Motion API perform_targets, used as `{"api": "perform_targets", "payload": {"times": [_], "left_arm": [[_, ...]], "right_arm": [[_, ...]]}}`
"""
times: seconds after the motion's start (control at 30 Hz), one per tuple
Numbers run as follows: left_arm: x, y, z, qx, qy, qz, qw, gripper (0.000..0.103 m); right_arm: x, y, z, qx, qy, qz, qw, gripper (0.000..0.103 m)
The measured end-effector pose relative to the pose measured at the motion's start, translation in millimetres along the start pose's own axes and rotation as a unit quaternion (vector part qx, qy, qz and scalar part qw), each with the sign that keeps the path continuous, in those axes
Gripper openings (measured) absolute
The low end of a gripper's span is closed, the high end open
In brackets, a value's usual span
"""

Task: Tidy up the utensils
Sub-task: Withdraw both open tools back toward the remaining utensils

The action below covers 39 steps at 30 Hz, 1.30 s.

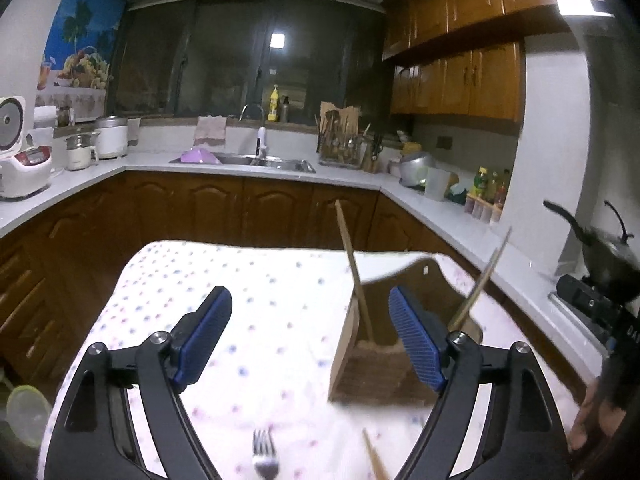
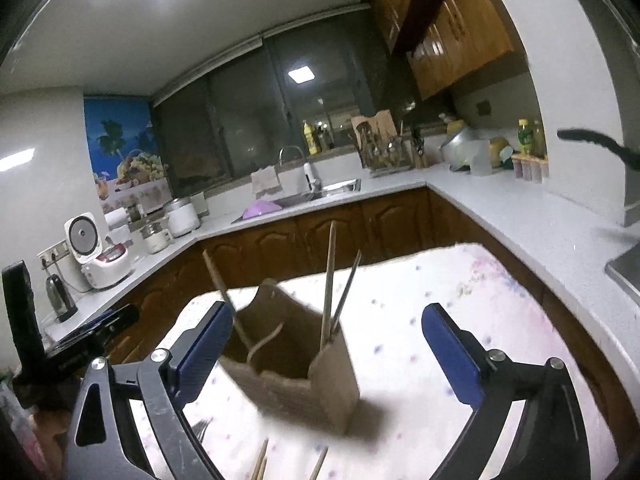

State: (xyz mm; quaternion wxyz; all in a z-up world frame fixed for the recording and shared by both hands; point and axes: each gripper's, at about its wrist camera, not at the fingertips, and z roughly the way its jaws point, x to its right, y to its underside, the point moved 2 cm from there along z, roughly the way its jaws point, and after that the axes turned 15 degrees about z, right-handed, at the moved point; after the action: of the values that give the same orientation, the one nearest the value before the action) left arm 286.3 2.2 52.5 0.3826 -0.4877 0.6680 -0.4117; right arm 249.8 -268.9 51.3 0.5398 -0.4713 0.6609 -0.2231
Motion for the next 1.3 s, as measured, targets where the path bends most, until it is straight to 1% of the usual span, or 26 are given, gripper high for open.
{"api": "perform_targets", "payload": {"times": [0.17, 0.37, 0.57, 0.8, 1.07, 1.13, 1.23, 1.3], "left_arm": [[2.0, 21.9, -18.8, -0.029, 0.001, 0.002, 0.9996, 0.084], [0.5, 48.1, -42.5, -0.059, 0.004, -0.006, 0.9982, 0.084], [4.5, 74.8, -58.6, -0.093, 0.013, -0.012, 0.9955, 0.084], [12.1, 92.9, -66.3, -0.12, 0.023, -0.006, 0.9925, 0.084], [20.8, 106.7, -63.5, -0.15, 0.034, 0.008, 0.9881, 0.084], [23.5, 110.2, -60.6, -0.159, 0.038, 0.013, 0.9865, 0.083], [26.7, 115.1, -55.5, -0.172, 0.045, 0.018, 0.9839, 0.083], [28.3, 118.5, -52.0, -0.179, 0.047, 0.02, 0.9825, 0.083]], "right_arm": [[1.8, 21.0, -15.4, -0.026, -0.002, 0.008, 1.0, 0.097], [7.0, 47.3, -33.5, -0.055, 0.004, 0.015, 0.998, 0.097], [17.1, 70.3, -50.4, -0.074, 0.014, 0.03, 0.997, 0.097], [25.0, 88.3, -57.6, -0.089, 0.033, 0.037, 0.995, 0.097], [24.5, 105.0, -50.7, -0.115, 0.035, 0.032, 0.992, 0.095], [24.1, 108.2, -47.5, -0.122, 0.038, 0.03, 0.991, 0.091], [24.5, 112.5, -43.6, -0.132, 0.044, 0.027, 0.99, 0.081], [25.0, 116.2, -39.0, -0.142, 0.05, 0.026, 0.988, 0.07]]}}
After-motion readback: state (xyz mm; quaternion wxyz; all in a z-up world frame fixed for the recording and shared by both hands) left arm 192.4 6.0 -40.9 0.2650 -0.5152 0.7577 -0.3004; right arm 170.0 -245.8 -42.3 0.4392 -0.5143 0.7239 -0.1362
